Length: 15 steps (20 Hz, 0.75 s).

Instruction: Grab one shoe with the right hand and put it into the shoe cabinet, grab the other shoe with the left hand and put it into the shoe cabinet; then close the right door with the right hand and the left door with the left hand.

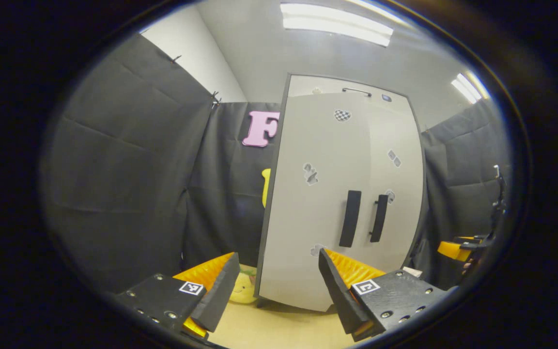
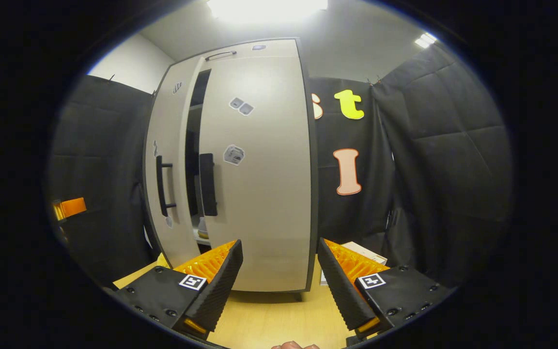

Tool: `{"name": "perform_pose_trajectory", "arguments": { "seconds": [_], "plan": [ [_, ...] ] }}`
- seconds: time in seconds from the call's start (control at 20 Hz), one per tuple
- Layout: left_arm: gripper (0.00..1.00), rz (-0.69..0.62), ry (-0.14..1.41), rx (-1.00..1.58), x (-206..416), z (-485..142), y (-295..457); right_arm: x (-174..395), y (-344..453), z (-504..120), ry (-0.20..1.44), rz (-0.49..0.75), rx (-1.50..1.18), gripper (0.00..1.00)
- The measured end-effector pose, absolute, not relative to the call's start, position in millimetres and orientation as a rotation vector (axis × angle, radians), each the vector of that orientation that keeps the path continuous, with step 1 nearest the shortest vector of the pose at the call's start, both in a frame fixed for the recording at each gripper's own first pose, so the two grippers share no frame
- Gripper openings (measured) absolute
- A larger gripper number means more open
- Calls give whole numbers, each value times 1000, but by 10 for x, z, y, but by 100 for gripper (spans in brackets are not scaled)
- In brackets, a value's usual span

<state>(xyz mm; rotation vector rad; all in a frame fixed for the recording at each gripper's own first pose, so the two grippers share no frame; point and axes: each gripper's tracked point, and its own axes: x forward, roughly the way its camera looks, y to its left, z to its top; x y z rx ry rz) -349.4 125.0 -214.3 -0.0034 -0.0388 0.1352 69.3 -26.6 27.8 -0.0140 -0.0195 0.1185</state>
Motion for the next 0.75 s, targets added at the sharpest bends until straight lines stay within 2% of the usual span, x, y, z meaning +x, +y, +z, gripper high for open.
{"name": "perform_pose_trajectory", "arguments": {
  "seconds": [0.3, 0.75],
  "plan": [
    [94, 57, -29, -5, -3677, -2502, 1185, 379, -142, 48, -30, 94, -48, 98],
    [93, 31, 43, 19, -3708, -2800, 1238, 244, -108, -6, -21, 37, -49, 98]
  ]
}}
